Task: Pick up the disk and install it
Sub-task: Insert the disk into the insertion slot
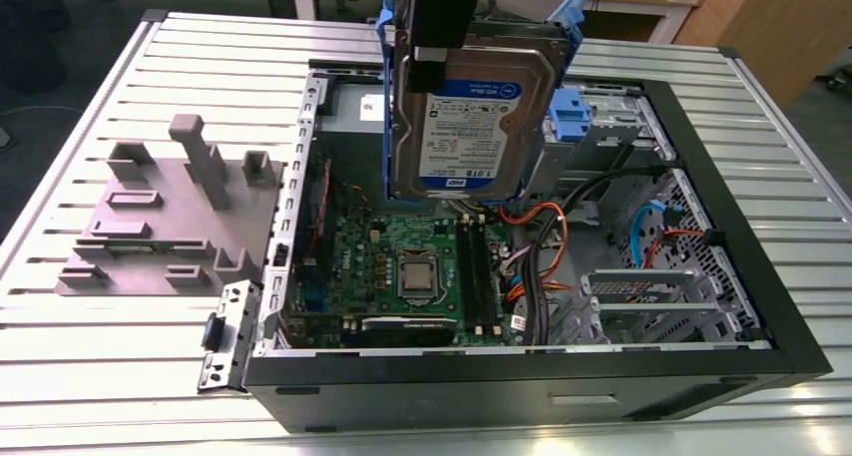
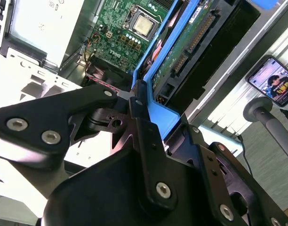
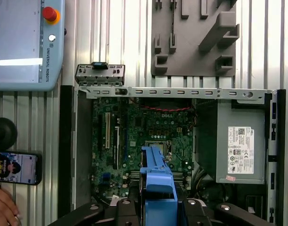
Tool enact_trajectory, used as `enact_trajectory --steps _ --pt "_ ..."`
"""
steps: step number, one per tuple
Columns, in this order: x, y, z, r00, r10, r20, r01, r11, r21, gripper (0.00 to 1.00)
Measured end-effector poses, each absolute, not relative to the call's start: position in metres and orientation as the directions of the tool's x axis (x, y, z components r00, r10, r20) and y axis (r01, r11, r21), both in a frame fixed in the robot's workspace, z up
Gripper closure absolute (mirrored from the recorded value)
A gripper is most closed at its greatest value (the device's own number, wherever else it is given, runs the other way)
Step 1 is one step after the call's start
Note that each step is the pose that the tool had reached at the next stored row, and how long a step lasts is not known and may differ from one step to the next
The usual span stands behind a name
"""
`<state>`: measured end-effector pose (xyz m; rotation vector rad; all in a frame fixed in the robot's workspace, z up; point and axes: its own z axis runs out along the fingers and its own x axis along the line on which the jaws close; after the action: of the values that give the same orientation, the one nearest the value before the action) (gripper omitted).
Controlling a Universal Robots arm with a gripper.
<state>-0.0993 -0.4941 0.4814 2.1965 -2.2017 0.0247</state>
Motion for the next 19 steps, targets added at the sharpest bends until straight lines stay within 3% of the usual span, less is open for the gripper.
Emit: enact_trajectory --steps 19 --pt "-0.0929 -0.5017 0.4809 -0.002 -0.999 0.034 -1.000 0.003 0.011 0.64"
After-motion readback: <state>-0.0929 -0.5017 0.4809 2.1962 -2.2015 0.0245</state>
